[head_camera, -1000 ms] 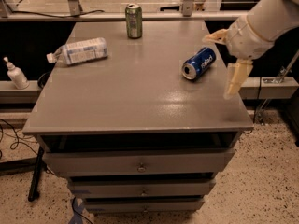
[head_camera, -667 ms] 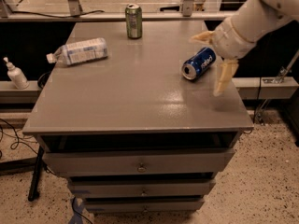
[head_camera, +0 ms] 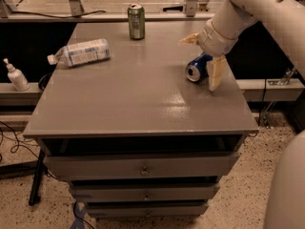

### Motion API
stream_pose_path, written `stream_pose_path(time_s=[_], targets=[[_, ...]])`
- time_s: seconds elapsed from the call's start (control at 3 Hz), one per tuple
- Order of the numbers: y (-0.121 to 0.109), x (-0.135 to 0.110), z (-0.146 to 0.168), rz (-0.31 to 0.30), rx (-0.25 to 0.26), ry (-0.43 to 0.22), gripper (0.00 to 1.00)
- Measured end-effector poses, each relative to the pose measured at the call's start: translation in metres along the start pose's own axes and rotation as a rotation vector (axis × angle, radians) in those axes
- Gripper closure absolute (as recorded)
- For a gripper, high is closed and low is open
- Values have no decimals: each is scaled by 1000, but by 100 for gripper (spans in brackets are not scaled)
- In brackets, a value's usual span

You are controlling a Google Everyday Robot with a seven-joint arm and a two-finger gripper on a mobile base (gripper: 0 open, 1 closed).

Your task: Place pepsi can upright

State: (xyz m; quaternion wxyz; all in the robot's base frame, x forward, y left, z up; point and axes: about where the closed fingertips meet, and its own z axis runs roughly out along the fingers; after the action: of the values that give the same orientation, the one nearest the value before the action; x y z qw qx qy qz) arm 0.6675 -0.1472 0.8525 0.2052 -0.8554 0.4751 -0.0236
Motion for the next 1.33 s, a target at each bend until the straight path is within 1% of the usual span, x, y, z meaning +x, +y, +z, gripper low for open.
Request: stream_pose_path(time_s=[0.33,0.67,1.0,1.33], targets=[[-11,18,8,-66,-61,49,0],[-17,30,10,-79,-100,69,17],[-22,29,11,-73,-125,73,40],[-23,20,11,-77,-169,67,64]])
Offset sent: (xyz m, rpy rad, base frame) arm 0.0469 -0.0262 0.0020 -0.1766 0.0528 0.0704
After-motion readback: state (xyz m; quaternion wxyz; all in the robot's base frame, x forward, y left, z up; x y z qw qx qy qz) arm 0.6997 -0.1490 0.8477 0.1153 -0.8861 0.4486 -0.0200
